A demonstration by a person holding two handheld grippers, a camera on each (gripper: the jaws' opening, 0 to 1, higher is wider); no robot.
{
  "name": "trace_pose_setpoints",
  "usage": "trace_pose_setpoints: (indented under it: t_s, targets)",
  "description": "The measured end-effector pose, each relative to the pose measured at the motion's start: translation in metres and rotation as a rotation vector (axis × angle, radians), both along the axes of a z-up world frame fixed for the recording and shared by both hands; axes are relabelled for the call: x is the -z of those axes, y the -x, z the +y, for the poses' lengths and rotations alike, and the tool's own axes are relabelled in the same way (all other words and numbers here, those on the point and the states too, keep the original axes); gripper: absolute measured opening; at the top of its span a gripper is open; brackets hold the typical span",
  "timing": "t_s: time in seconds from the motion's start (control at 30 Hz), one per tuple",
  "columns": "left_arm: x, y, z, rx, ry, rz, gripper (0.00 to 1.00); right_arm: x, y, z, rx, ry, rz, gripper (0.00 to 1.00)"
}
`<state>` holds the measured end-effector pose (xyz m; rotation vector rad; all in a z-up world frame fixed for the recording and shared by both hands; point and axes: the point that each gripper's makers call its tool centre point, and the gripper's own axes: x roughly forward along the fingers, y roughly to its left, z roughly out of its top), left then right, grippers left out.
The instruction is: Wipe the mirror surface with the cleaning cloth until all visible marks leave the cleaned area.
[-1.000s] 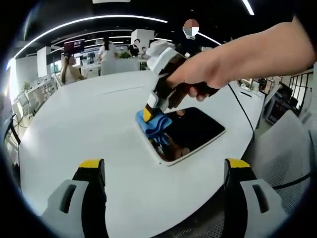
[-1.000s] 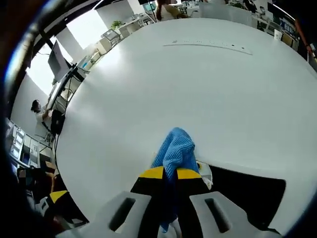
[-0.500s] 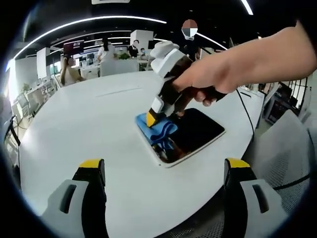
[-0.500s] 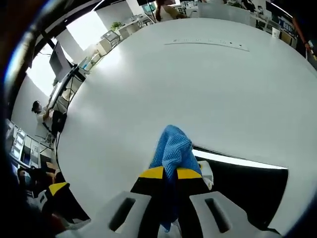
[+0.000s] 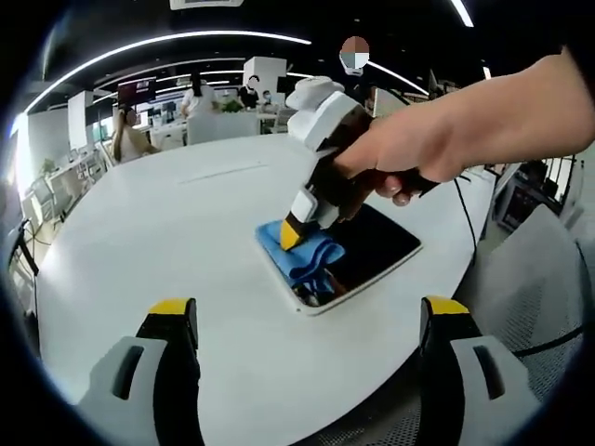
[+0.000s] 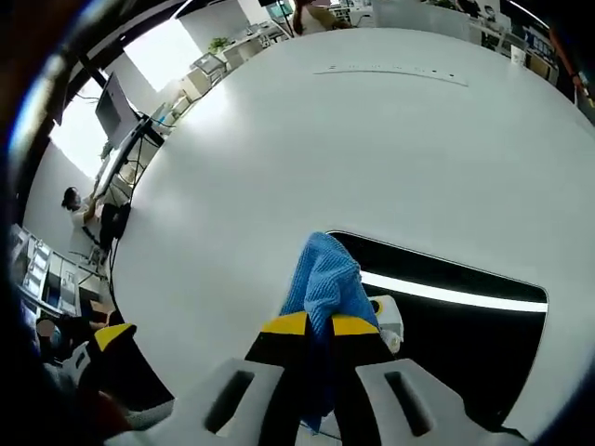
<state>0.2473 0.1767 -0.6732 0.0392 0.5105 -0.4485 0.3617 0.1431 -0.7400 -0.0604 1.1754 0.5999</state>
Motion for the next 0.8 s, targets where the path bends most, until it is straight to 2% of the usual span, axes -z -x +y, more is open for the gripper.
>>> trace_pose_setpoints:
  t_s: [0.33,0.53,0.8]
  targets:
    - [-0.001,-0.001,0.003,-0.011,-0.005,-0.007,0.99,-0.002,0.006,0.0,-0.014,0.016,-0.009,0.01]
    - [0.003,0.0,0.004,-0.013,-0.002,0.011,0.99,-0.005,0.008,-0.001,-0.036,0.017,-0.014,0.01]
    - [0.004,0.001,0.002,-0.006,-0.003,0.019,0.99,-0.004,0.005,-0.016,-0.038,0.022,-0.021,0.01]
